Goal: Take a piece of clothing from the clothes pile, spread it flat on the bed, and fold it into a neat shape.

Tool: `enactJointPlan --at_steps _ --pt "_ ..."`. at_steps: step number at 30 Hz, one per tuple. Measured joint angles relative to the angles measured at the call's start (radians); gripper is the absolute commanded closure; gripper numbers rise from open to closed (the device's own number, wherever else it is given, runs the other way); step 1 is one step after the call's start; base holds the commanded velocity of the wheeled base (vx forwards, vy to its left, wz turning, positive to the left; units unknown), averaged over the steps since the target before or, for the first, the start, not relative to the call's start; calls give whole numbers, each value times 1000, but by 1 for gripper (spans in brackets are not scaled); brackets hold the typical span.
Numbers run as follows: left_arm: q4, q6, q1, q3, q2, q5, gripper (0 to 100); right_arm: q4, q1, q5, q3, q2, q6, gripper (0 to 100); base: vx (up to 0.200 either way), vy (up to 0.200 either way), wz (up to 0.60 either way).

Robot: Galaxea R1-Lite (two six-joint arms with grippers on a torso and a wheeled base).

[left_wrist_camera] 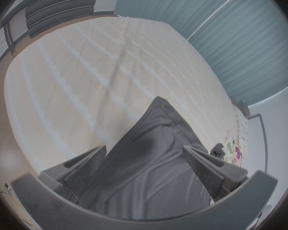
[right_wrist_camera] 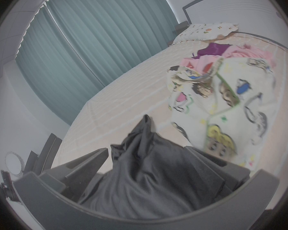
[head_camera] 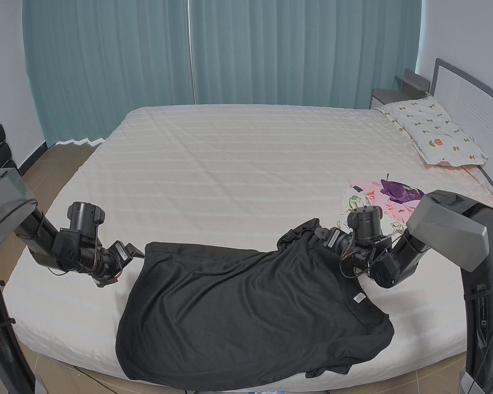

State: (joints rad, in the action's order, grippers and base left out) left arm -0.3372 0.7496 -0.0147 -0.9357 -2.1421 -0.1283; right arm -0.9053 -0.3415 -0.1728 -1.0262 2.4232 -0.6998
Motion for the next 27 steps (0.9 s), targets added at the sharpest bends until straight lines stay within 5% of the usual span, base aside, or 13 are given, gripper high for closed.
enactJointPlan --at_steps 11,24,25,27 --pt "0 28 -50 -337 -240 63 0 -262 -13 25 301 -92 -187 0 0 0 0" --pt "-27 24 -63 -483 -396 140 0 -394 -9 48 440 -116 -205 0 0 0 0" --pt "-37 23 -64 -483 -399 140 100 -394 -9 49 441 -116 -205 0 0 0 0" --pt "-45 21 -66 -484 -409 141 100 -394 -9 49 443 -117 -205 0 0 0 0"
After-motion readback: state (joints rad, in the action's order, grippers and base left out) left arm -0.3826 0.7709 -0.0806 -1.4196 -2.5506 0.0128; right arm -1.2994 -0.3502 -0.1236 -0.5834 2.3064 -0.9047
